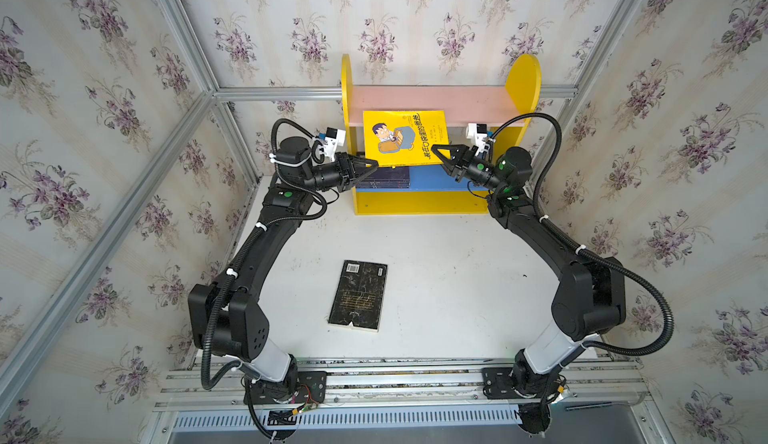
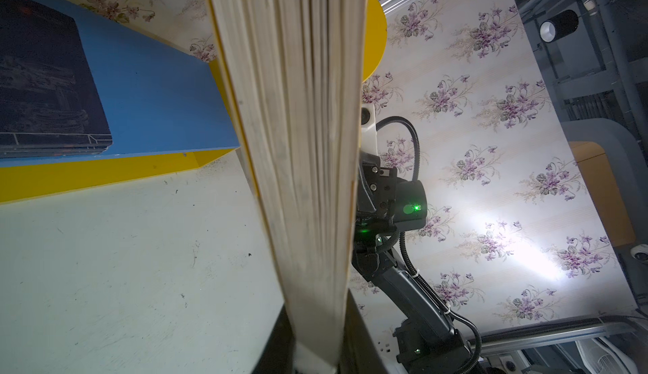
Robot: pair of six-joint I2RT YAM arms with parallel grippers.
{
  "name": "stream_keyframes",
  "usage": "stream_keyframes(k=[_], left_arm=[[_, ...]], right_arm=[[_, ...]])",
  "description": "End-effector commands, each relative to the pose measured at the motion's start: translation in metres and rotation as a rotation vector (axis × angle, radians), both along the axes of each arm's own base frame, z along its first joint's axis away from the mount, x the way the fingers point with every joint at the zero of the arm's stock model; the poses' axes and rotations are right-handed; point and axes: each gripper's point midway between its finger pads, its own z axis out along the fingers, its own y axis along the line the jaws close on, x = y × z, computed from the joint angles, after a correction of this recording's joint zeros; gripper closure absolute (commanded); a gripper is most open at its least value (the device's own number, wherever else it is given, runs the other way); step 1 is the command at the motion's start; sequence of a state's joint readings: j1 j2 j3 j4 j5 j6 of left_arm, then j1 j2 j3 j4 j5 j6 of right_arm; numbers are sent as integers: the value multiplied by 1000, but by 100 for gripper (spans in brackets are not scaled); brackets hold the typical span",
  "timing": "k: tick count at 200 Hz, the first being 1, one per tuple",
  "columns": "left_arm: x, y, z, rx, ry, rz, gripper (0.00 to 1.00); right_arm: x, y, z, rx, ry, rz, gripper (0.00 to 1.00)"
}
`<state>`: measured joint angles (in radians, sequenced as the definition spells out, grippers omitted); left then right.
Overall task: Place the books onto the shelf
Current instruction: 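Raise the yellow book with both grippers above the pink upper shelf, then set the yellow book on the pink shelf with right gripper while left withdraws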
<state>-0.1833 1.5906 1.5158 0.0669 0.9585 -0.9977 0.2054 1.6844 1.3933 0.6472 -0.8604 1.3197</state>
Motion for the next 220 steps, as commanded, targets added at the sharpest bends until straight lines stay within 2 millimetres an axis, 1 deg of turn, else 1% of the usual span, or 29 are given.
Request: stream_keyframes(k=[1, 44, 65, 83, 100, 129, 148, 176, 195, 220], left_arm=[[0, -1, 13, -5, -71, -8, 91], [5, 4, 19, -4, -92, -5, 95], [7, 5, 24, -8, -102, -19, 97], [7, 5, 28, -9, -115, -28, 97], [9, 6, 30, -11, -119, -27, 98], [13, 10, 31, -12, -117, -13, 98], [13, 11, 34, -13, -125, -18, 98], [12, 12, 36, -13, -128, -20, 98], [10, 12, 34, -13, -124, -22, 98], [8, 13, 35, -11, -127, -21, 98]], right_arm=[[-10, 5, 16, -8, -101, 42, 91], [-5, 2, 13, -12, -91, 43, 82], [-2, -3, 13, -10, -84, 37, 81], [-1, -1, 15, -8, -80, 56, 81], [0, 1, 12, -3, -61, 70, 80], [-2, 2, 9, -5, -43, 90, 77], [-5, 2, 9, -14, -44, 92, 76], [-7, 2, 6, -31, -33, 89, 72], [-8, 1, 8, -36, -35, 85, 75], [-7, 0, 7, -49, -24, 66, 87]])
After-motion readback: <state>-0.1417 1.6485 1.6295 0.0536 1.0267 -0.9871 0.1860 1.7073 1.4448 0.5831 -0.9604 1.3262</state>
